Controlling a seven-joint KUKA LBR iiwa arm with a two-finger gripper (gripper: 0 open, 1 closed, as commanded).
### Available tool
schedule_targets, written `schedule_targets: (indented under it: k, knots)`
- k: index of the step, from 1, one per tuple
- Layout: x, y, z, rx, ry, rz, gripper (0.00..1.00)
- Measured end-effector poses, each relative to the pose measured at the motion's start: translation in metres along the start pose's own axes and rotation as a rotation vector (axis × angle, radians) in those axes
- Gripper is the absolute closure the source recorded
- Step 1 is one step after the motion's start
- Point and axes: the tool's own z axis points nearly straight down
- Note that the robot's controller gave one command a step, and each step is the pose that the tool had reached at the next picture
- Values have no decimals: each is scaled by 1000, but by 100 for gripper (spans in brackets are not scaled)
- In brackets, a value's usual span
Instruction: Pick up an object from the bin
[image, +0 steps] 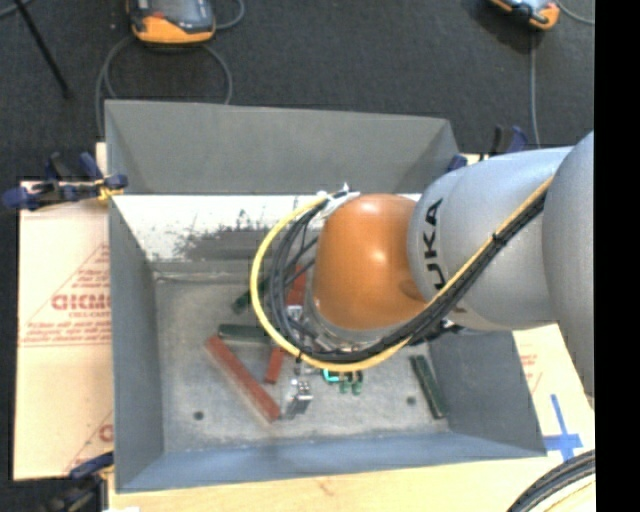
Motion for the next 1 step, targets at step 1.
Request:
schedule_targets:
  k: [1]
  knots:
    - [-2, 0, -4, -1, -7, 3, 0]
